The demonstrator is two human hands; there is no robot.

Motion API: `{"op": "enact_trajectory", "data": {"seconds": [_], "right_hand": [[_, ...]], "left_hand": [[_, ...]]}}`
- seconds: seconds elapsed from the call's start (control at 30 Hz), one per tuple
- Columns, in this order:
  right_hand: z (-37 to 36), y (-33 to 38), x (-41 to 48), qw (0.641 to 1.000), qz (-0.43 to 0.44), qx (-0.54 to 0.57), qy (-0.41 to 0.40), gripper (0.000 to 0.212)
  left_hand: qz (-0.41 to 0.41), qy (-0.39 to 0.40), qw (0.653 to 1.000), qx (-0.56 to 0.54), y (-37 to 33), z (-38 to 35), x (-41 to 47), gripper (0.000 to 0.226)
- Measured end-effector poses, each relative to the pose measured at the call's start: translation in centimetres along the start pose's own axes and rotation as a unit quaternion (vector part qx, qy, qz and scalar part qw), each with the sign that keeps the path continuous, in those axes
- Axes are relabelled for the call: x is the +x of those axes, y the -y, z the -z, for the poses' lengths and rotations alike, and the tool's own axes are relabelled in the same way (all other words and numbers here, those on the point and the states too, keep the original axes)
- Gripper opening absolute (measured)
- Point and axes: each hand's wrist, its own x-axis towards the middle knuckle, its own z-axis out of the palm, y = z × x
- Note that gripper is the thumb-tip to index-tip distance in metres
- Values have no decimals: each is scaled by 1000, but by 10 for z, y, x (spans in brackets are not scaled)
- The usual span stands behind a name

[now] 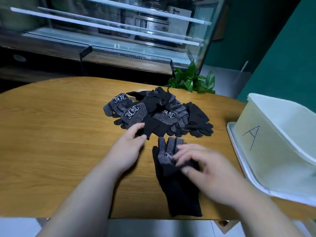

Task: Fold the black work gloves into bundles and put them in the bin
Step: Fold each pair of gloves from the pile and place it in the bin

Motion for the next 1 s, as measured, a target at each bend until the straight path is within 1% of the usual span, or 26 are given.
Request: {"op": "enact_trajectory", "data": {"seconds": [0.03, 0.07, 0.13, 0.2, 0.23, 0.3, 0.33, 0.4, 0.47, 0.53, 0.6, 0.7, 0.8, 0.9, 1.0], "right_hand": [[-8, -6, -9, 1000, 0, 2, 21, 22], [-13, -11, -17, 999, 4, -4, 36, 26], [-19, -17, -27, 998, 11, -20, 53, 34], [-20, -21, -33, 999, 8, -14, 49, 38], [-20, -21, -35, 999, 3, -7, 44, 39], [-19, -22, -38, 999, -5, 7, 32, 39], [-20, -22, -39, 1000, -5, 11, 27, 38], [-20, -22, -41, 1000, 1, 15, 19, 37], [-20, -22, -42, 1000, 2, 14, 7, 35], [-19, -20, -43, 1000, -12, 23, -8, 34], [-17, -20, -44, 999, -33, 28, -17, 32], [-15, -20, -49, 998, -52, 38, 5, 26], [-16, -21, -54, 997, -52, 37, 32, 25], [-20, -20, -57, 997, -56, 33, 36, 28], [-25, -14, -61, 999, -35, 9, 39, 30]], "left_hand": [[-4, -1, 1000, 15, 2, -1, -1, 55], [-11, -2, 1000, 28, 3, -3, -1, 52], [-37, -5, 998, 46, -1, -7, -7, 36], [-65, -4, 995, 70, -5, -9, -14, 19], [-80, -1, 993, 87, -6, -11, -18, 18], [-130, 11, 984, 125, -9, -11, -28, 29], [-155, 27, 977, 143, -11, -11, -33, 32], [-196, 83, 960, 181, -16, -12, -43, 27], [-239, 140, 933, 230, -16, -15, -50, 17], [-271, 173, 907, 272, -14, -18, -56, 19], [-270, 193, 897, 291, -12, -22, -59, 26], [-270, 198, 892, 304, -7, -25, -58, 35], [-249, 188, 901, 301, -3, -27, -55, 37], [-233, 167, 907, 308, -4, -27, -56, 42], [-242, 157, 905, 313, -4, -29, -57, 44]]}}
